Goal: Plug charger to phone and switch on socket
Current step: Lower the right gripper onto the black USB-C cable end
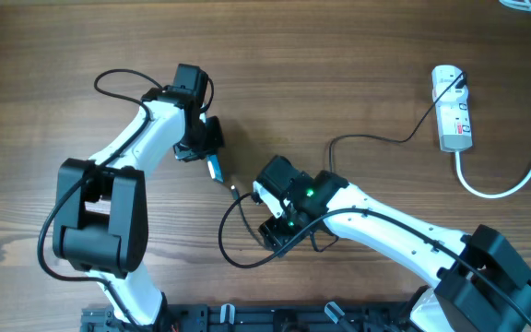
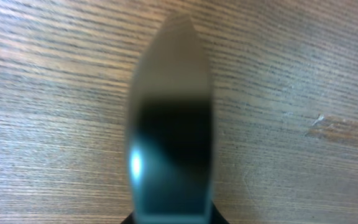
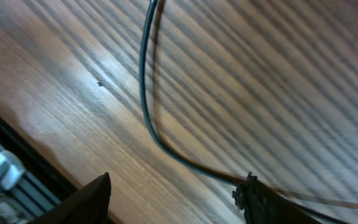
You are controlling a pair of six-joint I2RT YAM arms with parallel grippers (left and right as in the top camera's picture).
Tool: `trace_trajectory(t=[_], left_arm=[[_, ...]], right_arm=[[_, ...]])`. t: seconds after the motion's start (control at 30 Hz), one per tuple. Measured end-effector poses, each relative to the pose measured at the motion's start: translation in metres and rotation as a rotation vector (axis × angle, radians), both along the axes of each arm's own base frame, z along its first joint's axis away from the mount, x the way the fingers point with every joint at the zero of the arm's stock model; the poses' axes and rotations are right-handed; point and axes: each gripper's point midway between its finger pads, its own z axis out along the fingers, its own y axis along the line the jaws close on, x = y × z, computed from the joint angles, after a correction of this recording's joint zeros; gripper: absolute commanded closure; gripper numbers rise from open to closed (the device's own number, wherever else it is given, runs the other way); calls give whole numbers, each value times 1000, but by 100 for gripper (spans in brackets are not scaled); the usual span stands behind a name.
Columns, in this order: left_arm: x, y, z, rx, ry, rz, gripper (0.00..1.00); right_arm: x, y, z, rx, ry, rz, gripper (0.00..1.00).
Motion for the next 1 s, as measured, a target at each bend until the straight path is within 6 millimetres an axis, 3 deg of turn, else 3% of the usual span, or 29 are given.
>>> trace_trajectory(t=[0.27,0.37,0.47,0.5,0.67,0.7,0.73,0.77,0.8,0.83,0.9,1.0], left_arm=[[-2,0,-1,4,4,-1,96],[-2,0,-1,4,4,-1,96],[-2,0,-1,4,4,-1,96],[-2,0,-1,4,4,0,96],[2,9,11,-54,-13,41,96],[6,13,22,-95,-40,63,96],[12,19,38,-135,-83,91,96],[16,26,50,-159,-115,112,96],[21,34,68,-210,-159,140,96],[23,42,84,-252,-196,166,96],[26,56,103,-315,-242,206,96],[26,72,112,-374,-255,256,96]], right_arm=[[14,-3,-2,-25,-80,12,22],[15,-3,-2,-26,-88,30,2],[16,-2,-1,-22,-95,38,0],[16,-2,-1,-20,-95,39,3],[23,6,2,10,-127,50,46],[25,9,6,19,-133,40,51],[31,15,13,35,-149,33,62],[36,20,20,47,-163,24,80],[46,29,33,74,-198,14,90],[56,39,48,106,-232,-1,96],[71,55,72,167,-278,-35,96],[85,65,90,210,-325,-85,96]])
